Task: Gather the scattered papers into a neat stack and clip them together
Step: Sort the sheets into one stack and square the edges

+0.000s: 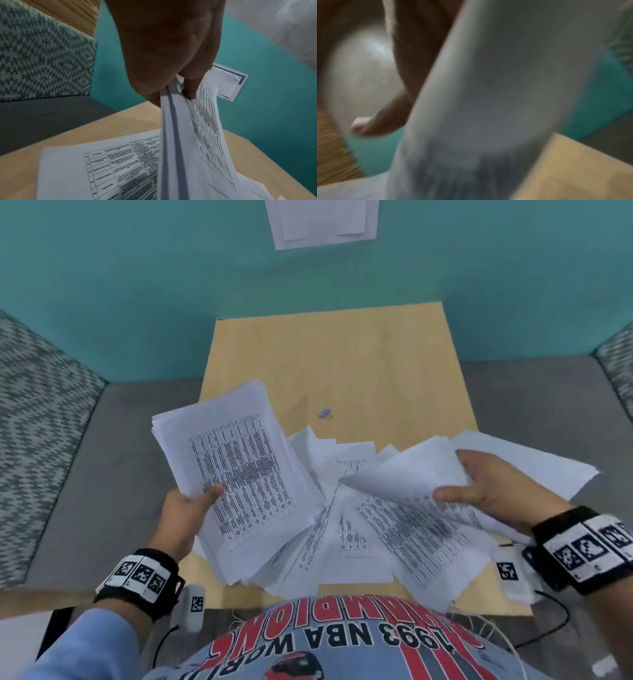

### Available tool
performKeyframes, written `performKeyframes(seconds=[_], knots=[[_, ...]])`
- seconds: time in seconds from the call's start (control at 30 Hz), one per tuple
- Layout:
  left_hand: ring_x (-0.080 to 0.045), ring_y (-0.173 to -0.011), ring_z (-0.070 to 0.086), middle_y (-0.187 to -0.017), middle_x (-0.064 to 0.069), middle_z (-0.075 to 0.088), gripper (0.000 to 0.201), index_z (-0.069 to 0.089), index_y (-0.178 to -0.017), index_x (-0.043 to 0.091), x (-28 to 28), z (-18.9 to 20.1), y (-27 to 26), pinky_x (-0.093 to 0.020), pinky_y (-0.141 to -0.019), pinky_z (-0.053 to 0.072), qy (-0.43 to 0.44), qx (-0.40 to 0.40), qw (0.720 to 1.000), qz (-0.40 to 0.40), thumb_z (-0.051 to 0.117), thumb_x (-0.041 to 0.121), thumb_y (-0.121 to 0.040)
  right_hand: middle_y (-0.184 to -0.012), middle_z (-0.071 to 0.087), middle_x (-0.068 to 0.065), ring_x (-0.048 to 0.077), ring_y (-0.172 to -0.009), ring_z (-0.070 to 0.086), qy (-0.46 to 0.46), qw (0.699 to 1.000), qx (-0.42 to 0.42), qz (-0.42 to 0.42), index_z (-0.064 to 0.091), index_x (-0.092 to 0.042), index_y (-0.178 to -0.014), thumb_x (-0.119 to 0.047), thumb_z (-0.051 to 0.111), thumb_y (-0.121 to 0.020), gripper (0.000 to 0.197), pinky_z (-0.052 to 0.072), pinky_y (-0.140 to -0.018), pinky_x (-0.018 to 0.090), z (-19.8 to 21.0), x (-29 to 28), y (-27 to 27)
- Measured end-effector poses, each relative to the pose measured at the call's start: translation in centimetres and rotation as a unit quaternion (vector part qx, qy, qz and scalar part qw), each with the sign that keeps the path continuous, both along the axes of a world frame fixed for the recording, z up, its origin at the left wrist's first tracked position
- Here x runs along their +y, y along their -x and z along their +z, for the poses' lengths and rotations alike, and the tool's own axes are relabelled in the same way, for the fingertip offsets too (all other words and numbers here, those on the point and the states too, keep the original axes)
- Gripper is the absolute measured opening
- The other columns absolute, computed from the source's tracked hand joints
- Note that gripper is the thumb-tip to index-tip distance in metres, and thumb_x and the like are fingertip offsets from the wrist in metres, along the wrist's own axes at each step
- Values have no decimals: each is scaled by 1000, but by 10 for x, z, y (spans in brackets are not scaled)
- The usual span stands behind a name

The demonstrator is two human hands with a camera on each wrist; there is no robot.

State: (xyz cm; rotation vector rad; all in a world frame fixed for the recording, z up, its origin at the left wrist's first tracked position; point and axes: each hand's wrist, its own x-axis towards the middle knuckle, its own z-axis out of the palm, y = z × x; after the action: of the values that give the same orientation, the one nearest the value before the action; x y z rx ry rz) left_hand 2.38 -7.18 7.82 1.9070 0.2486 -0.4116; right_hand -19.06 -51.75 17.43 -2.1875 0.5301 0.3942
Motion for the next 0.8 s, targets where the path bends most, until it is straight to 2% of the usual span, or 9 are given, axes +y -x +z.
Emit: performKeyframes(seconds=[0.1, 0.2, 0.27, 0.37, 0.47, 0.53, 0.63, 0.73, 0.8], knots=[[-34, -103, 78, -111, -10, 81, 23, 76, -112, 16, 7, 3, 5, -60, -100, 59, 3, 1, 1000, 16, 84, 24, -92, -106, 82, -4, 11, -98, 77, -212, 968, 101, 86, 76, -18, -107, -24, 89, -77, 34, 58, -85, 32, 8, 26, 17], [-31, -105, 77, -111, -6, 81, 19, 77, -103, 20, 13, 4, 8, -57, -101, 59, 4, 7, 999, 32, 86, 28, -89, -113, 77, 26, 36, -92, 79, -427, 898, 97, -41, 75, 3, -113, 4, 71, -81, 31, 65, -76, 42, 7, 24, 14], [-29, -102, 75, -107, -6, 81, 32, 77, -95, 21, 17, 2, 8, -54, -98, 59, 1, 3, 999, 39, 91, 43, -78, -113, 75, 31, 38, -87, 79, -459, 872, 114, -127, 72, 5, -116, 4, 66, -83, 34, 66, -72, 46, -6, 12, 5], [-31, -97, 74, -102, -9, 79, 27, 76, -99, 17, 18, 8, 8, -58, -100, 58, 1, -7, 999, 48, 88, 36, -84, -108, 80, 20, 33, -91, 79, -294, 939, 133, -120, 74, -4, -114, -7, 82, -79, 36, 65, -82, 47, -54, -12, -11], [-34, -108, 76, -115, -12, 80, 32, 75, -119, 11, 21, 13, 7, -57, -102, 58, 5, -22, 998, 62, 84, 26, -92, -98, 79, 3, 25, -90, 73, -26, 991, 114, -69, 77, -15, -103, -19, 91, -76, 31, 52, -75, 32, -107, -23, -26], [-32, -108, 77, -117, -10, 81, 37, 75, -124, 11, 25, 16, 8, -56, -103, 58, 11, -28, 997, 71, 84, 27, -92, -95, 77, 9, 25, -82, 68, 44, 991, 93, -85, 75, -14, -94, -21, 92, -73, 28, 45, -65, 28, -136, -22, -32], [-36, -105, 79, -110, -10, 83, 27, 79, -107, 17, 36, 17, 7, -61, -100, 59, 2, -18, 996, 92, 89, 33, -87, -86, 74, 12, 19, -67, 64, 71, 984, 98, -134, 69, -14, -79, -30, 96, -63, 36, 44, -54, 23, -172, -14, -36], [-29, -104, 80, -104, -1, 85, 14, 80, -98, 21, 46, 18, 7, -56, -99, 60, -1, -18, 994, 105, 88, 28, -88, -97, 69, 15, 28, -80, 68, 153, 966, 168, -124, 68, -14, -90, -66, 89, -43, 73, 61, -71, 35, -202, -7, -42], [-24, -100, 79, -103, -2, 84, 14, 79, -104, 18, 49, 21, 7, -46, -93, 62, 5, -25, 995, 101, 84, 23, -92, -106, 66, 17, 34, -93, 68, 171, 963, 177, -106, 63, -7, -107, -69, 89, -41, 94, 61, -81, 41, -222, 0, -47]])
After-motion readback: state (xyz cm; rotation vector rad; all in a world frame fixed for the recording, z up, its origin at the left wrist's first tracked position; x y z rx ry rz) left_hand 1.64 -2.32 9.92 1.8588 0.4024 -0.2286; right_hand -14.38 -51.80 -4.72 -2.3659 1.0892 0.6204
